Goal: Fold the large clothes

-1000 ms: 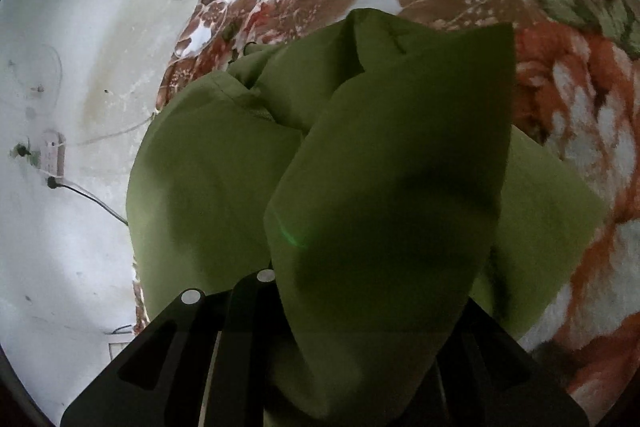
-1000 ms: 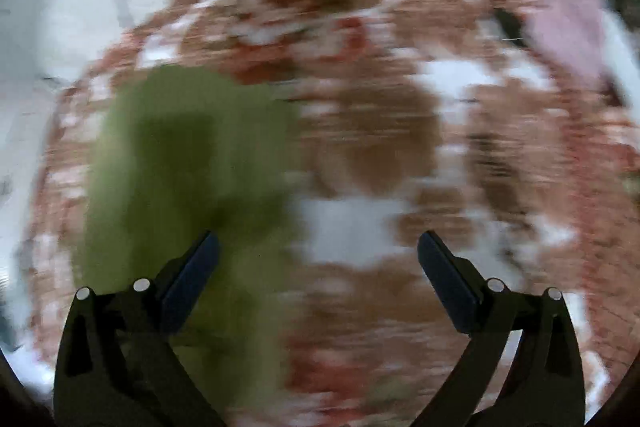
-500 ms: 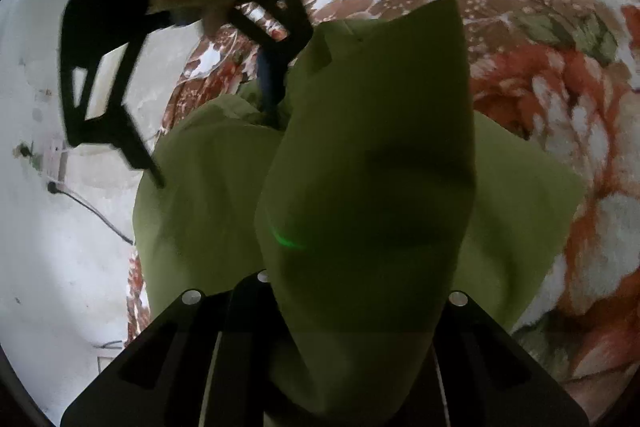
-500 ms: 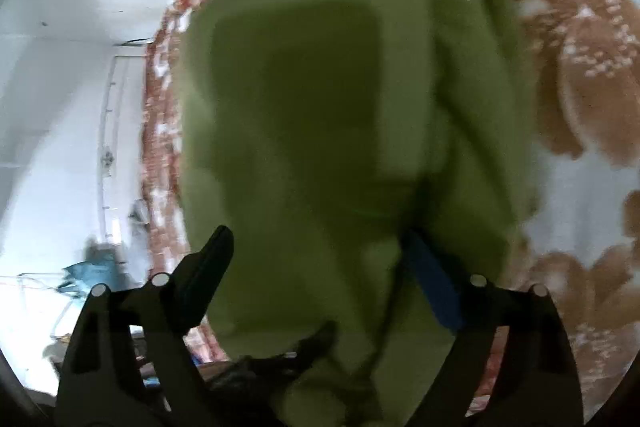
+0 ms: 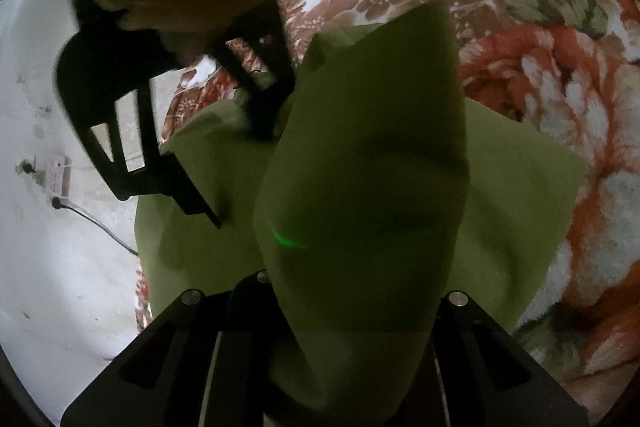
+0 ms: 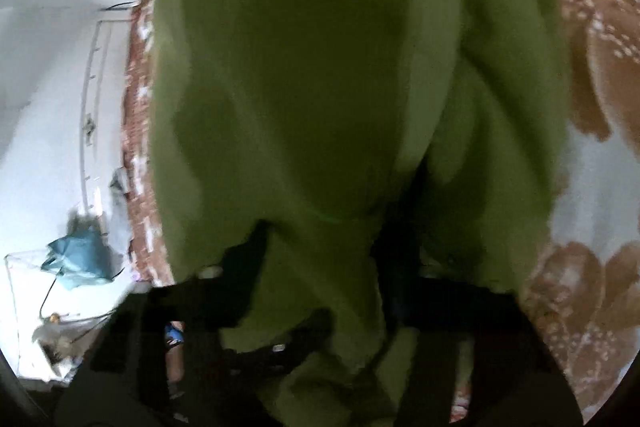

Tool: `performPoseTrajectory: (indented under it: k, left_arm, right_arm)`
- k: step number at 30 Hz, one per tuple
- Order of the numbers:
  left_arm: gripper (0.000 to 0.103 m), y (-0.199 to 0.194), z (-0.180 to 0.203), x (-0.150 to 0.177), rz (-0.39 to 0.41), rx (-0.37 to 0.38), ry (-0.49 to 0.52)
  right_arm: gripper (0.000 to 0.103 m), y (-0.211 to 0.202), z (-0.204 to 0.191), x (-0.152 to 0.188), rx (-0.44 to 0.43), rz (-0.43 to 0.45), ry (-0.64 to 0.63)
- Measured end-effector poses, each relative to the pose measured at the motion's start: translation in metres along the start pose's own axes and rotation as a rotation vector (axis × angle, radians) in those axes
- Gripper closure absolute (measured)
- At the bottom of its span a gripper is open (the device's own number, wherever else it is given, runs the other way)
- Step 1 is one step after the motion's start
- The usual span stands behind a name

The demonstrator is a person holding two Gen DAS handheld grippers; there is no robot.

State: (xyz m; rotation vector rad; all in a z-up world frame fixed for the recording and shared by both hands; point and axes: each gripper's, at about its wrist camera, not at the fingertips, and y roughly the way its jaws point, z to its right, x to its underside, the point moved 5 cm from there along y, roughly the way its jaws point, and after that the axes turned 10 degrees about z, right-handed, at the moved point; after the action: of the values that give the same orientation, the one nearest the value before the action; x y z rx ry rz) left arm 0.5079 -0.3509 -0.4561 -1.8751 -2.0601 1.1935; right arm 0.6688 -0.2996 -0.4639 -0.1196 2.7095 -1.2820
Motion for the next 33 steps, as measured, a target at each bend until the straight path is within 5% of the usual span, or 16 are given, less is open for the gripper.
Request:
performPoseTrajectory:
  k: [4, 8, 11, 14, 17, 20, 26, 33]
  left_arm:
    - [0.083, -0.001, 0.001, -0.002, 0.0, -0.001, 0.02]
    - [0.026, -0.025, -0.003, -0.002, 0.027, 0.0, 0.022]
    - [0.024, -0.063, -0.014, 0.005, 0.063, 0.111, -0.079]
    - [0.024, -0.091, -0.024, 0.016, 0.08, 0.138, -0.063]
    - [0.018, -0.128, -0.059, 0.027, 0.109, 0.221, -0.181]
    - [0.009, -0.152, -0.12, 0.04, 0.143, 0.245, -0.404]
    - [0.009, -0.086, -0.166, 0.081, 0.046, 0.199, -0.58]
    - [0.009, -0.02, -0.164, 0.133, 0.024, 0.324, -0.817]
  right_arm:
    - [0.097, -0.007, -0.013, 0.001, 0.006, 0.016, -0.069]
    - [0.098, -0.039, -0.029, 0.008, -0.017, 0.053, -0.112]
    - [0.098, -0.063, -0.036, 0.013, -0.026, 0.084, -0.123]
    - [0.098, -0.086, -0.032, 0.016, 0.017, 0.094, -0.144]
    - [0.099, -0.111, -0.021, 0.028, 0.061, 0.098, -0.139]
    - [0.1, -0.122, -0.009, 0.038, 0.158, 0.093, -0.18]
    - [0.102, -0.081, 0.019, 0.041, 0.236, 0.038, -0.168]
    - [0.101, -0.088, 0.041, 0.048, 0.312, 0.098, -0.119]
